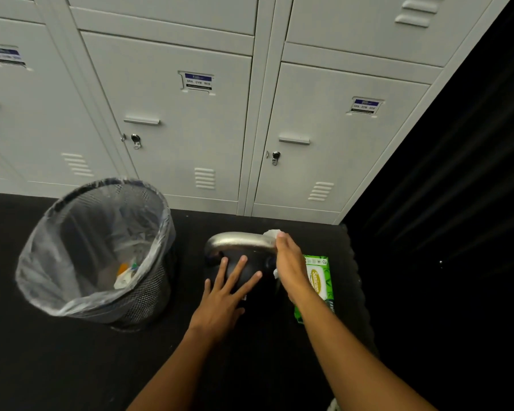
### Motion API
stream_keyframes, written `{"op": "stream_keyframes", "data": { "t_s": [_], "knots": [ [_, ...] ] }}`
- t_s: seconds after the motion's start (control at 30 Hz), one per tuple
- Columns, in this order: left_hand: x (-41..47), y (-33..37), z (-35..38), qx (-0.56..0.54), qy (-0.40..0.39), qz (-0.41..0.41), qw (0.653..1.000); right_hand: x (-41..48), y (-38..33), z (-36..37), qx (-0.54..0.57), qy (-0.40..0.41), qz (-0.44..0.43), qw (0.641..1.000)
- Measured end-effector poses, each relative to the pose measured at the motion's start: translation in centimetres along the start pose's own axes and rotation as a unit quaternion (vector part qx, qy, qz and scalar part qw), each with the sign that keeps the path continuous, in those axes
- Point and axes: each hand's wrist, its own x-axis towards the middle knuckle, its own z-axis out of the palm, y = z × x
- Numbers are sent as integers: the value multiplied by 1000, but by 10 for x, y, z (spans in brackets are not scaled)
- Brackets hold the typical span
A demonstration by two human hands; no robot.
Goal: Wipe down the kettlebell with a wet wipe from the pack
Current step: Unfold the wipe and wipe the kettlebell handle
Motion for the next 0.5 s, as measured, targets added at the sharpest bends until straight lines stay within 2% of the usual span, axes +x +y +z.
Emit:
{"op": "stream_keyframes", "data": {
  "t_s": [0.1, 0.13, 0.2, 0.27, 0.33, 0.43, 0.5],
  "knots": [
    [0, 1, 0, 5, -2, -2, 1000, -20, 16, 8, -34, 43, -135, 989],
    [0, 1, 1, 6, 1, -5, 1000, -29, 26, 12, -17, 53, -167, 984],
    [-1, 3, 2, 12, 3, -11, 1000, -47, 37, 20, 93, 79, -182, 976],
    [-1, 3, 2, 10, 2, -13, 1000, -53, 36, 22, 233, 77, -125, 961],
    [0, 3, 2, 2, 2, -11, 1000, -41, 33, 16, 291, 60, -24, 955],
    [0, 4, 2, -4, 6, -15, 1000, -13, 20, -5, 174, 33, 137, 975],
    [-1, 4, 1, 0, 4, -18, 1000, 1, 7, -12, 107, -13, 165, 980]
  ]
}}
